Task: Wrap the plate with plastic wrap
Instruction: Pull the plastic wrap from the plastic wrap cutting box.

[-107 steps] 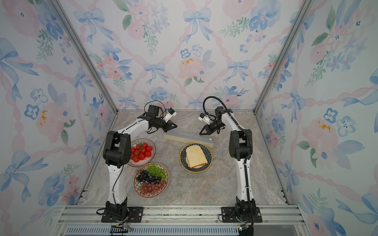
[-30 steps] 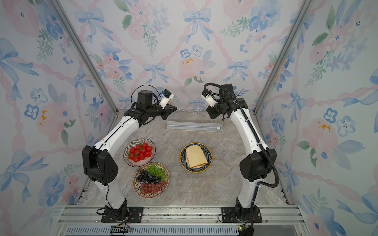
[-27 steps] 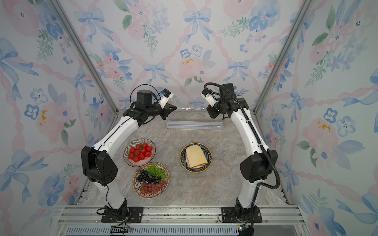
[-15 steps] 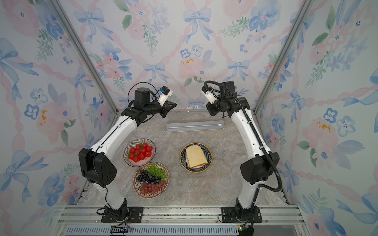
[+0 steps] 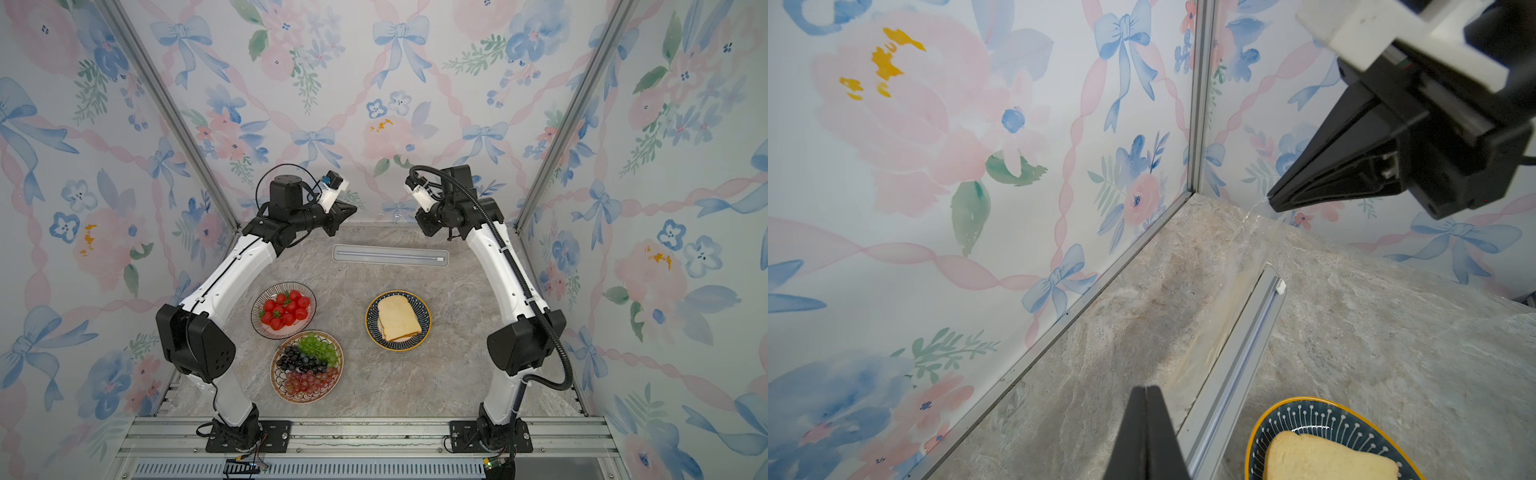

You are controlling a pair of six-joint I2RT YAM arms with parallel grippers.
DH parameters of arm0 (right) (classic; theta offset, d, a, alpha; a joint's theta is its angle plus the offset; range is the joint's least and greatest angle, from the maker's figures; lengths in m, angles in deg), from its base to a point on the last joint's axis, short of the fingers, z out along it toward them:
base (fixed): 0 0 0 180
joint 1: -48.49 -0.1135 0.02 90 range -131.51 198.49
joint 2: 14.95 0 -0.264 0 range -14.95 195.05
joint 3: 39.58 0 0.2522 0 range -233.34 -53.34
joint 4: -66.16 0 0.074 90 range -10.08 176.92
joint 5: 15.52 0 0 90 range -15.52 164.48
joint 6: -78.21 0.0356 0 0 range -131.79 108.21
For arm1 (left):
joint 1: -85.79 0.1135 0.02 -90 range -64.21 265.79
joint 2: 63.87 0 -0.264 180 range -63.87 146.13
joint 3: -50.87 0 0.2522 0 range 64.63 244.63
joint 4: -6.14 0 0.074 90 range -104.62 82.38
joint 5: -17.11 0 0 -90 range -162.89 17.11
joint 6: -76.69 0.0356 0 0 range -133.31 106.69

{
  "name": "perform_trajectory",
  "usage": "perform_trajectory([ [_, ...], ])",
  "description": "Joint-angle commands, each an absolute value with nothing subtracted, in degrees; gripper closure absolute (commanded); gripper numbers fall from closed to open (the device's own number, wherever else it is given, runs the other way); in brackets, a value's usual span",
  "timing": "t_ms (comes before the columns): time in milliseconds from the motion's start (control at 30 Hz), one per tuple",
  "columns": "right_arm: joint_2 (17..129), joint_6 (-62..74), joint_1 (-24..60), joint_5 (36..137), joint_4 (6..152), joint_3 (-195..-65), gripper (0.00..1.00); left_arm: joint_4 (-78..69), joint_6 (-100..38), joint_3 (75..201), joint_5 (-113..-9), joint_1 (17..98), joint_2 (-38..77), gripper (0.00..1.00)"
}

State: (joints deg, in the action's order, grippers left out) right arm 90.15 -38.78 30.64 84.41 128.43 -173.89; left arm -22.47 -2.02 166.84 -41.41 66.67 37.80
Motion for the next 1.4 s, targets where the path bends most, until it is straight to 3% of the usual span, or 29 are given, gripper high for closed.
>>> perform_trajectory([
  [0, 87.8, -37.3, 29.9, 83.1, 124.9, -176.5, 1.00, -20.5, -1.6, 166.6, -42.4, 66.5, 33.3, 1.00],
  [1367, 87.4, -36.9, 27.9, 79.9, 125.6, -179.3, 1.00, -19.1, -4.0, 166.1, -45.6, 66.4, 31.0, 1.00],
])
